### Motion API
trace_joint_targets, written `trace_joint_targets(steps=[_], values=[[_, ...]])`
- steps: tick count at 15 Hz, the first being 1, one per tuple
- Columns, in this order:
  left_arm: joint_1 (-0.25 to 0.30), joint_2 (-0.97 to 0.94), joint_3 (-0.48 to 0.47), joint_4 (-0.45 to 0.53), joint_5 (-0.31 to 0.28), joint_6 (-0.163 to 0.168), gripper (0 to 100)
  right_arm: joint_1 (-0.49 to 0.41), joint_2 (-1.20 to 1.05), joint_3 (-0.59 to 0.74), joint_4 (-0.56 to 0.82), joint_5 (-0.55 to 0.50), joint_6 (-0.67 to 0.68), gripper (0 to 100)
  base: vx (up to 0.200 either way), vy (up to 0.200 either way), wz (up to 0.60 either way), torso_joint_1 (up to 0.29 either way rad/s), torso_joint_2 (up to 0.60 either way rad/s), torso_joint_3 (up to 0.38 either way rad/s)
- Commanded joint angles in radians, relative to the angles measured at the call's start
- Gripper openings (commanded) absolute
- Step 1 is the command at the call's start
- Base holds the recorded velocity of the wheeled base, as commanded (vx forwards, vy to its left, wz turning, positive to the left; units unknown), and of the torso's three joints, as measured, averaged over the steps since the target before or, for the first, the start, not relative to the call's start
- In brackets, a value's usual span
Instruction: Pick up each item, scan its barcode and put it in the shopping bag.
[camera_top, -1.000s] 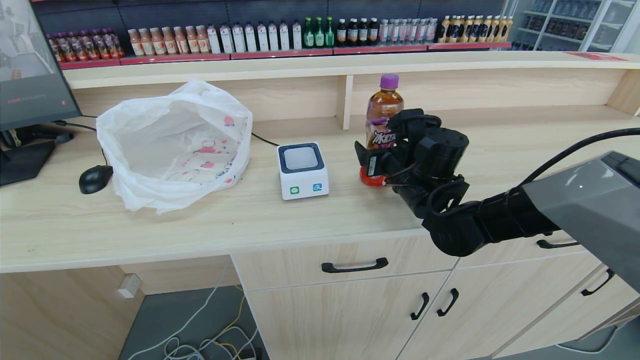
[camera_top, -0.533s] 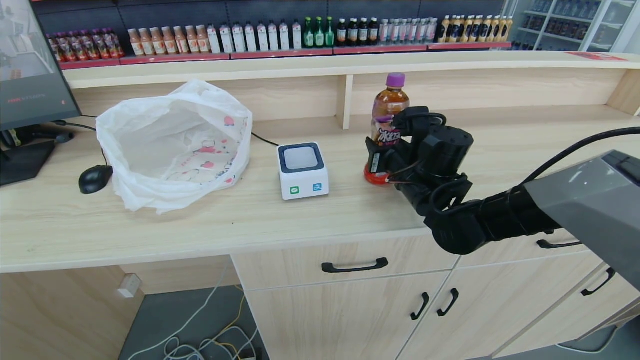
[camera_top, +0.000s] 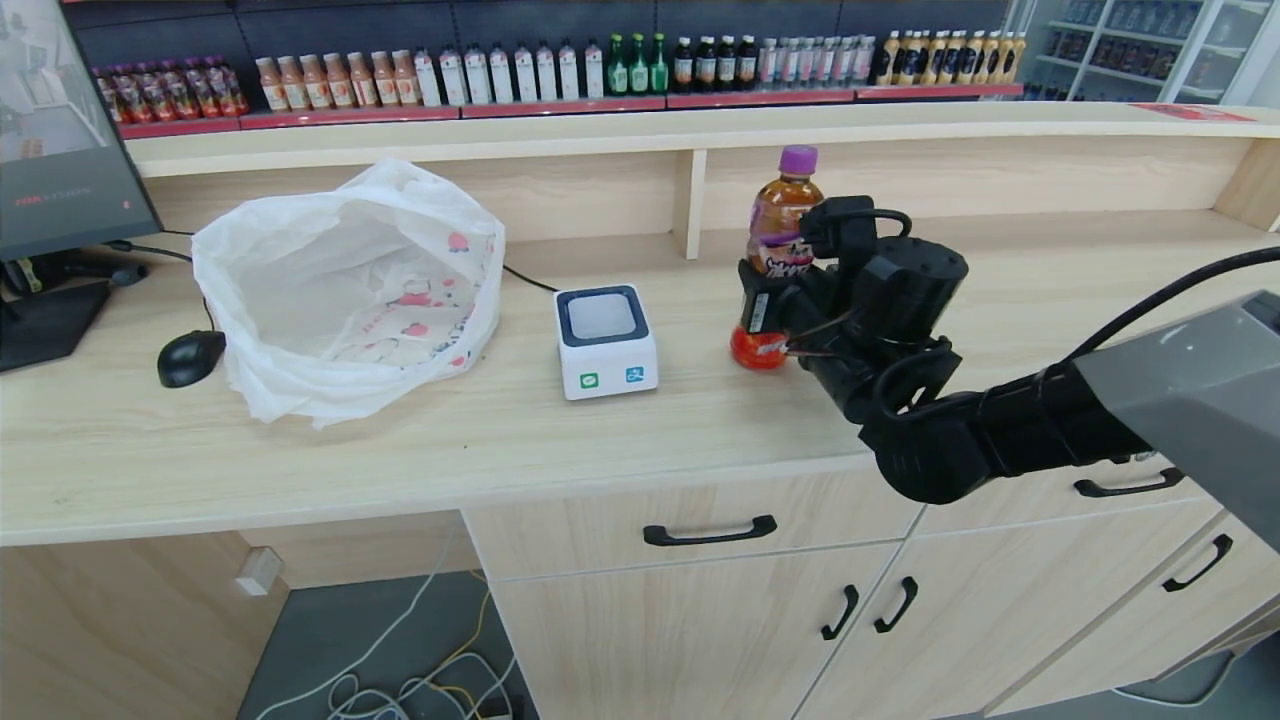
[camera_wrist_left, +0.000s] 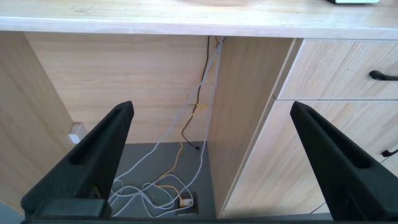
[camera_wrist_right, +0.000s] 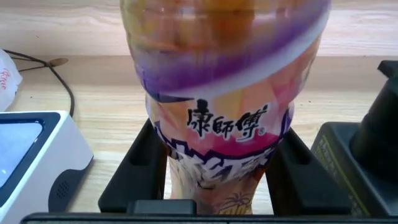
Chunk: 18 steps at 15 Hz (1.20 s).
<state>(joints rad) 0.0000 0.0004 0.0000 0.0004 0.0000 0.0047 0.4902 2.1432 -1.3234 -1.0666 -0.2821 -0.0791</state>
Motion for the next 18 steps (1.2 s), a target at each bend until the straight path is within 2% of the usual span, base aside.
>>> trace_joint_targets(steps=[1,6,11,17,18], values=[[0.000,0.000,0.000,0.000,0.000,0.000,100,0.001,-0.048,0.003,-0.003,0.000,-0.001,0,0.000,0.000,0.00,0.000,0.00,0.000],[0.000,0.000,0.000,0.000,0.000,0.000,100,0.001,-0.161,0.072,0.000,0.031,0.002,0,0.000,0.000,0.00,0.000,0.00,0.000],[0.000,0.000,0.000,0.000,0.000,0.000,100,0.004,-0.339,0.273,0.000,0.063,0.018,0,0.000,0.000,0.00,0.000,0.00,0.000],[0.000,0.000,0.000,0.000,0.000,0.000,100,0.070,-0.546,0.492,0.000,0.054,0.015,0,0.000,0.000,0.00,0.000,0.00,0.000],[0.000,0.000,0.000,0.000,0.000,0.000,100,0.079,-0.603,0.570,0.000,0.050,0.013,0,0.000,0.000,0.00,0.000,0.00,0.000]])
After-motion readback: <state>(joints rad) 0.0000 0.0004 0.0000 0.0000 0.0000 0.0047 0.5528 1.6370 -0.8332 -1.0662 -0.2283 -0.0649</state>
